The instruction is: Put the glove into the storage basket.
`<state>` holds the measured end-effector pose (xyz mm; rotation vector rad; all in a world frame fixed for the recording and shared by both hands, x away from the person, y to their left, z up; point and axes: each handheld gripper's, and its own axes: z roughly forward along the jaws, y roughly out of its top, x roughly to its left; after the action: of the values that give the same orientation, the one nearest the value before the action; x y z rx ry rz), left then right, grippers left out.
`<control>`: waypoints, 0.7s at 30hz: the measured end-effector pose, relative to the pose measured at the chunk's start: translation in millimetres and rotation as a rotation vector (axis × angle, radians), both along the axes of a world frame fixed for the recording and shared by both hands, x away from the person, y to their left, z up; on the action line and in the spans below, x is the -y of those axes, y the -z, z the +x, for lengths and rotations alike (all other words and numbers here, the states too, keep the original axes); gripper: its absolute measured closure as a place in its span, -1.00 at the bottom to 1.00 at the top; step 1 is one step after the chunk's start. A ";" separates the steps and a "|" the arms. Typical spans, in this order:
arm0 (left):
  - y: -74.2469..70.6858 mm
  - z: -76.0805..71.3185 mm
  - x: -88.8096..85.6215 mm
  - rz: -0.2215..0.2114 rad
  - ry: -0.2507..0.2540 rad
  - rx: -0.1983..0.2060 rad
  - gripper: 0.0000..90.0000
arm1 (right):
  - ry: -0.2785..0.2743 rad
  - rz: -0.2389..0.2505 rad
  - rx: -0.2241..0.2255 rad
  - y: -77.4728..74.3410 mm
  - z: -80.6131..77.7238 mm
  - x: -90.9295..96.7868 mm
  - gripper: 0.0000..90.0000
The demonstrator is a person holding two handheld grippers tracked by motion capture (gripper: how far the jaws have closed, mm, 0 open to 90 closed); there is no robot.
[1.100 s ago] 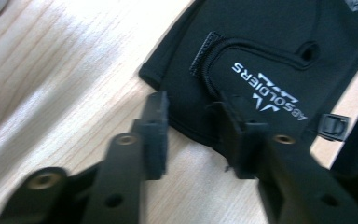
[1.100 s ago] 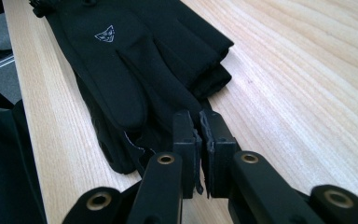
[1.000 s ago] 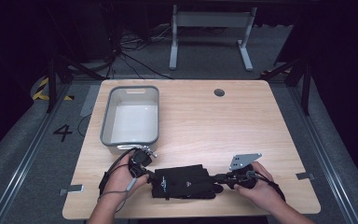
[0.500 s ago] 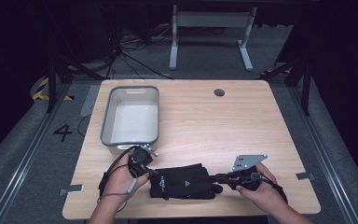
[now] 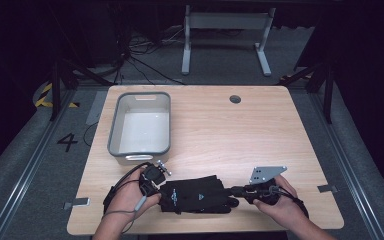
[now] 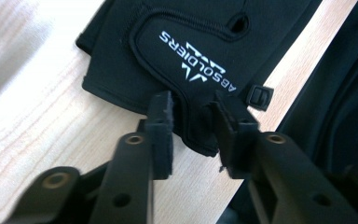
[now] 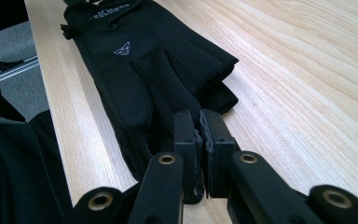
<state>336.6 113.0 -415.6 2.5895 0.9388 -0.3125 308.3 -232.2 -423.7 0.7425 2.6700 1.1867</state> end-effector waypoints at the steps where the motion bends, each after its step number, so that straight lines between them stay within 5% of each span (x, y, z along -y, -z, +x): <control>1: 0.8 -0.8 0.8 0.007 0.011 -0.016 0.46 | 0.001 -0.001 0.000 0.2 0.2 0.1 0.92; 6: 7.3 -1.5 4.3 0.044 0.035 -0.063 0.45 | 0.002 -0.003 0.001 0.5 0.6 -0.1 0.92; 11: 5.9 -1.4 4.3 0.046 0.033 -0.061 0.94 | 0.005 0.001 0.008 -0.3 -0.2 -0.2 0.92; 21: -12.9 -5.9 1.9 0.054 0.026 0.055 0.96 | 0.002 0.012 0.101 -11.1 -11.2 -1.4 0.93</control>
<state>330.7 111.1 -402.7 2.6467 0.9075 -0.2244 297.1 -230.7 -412.6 0.6678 2.5821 1.2078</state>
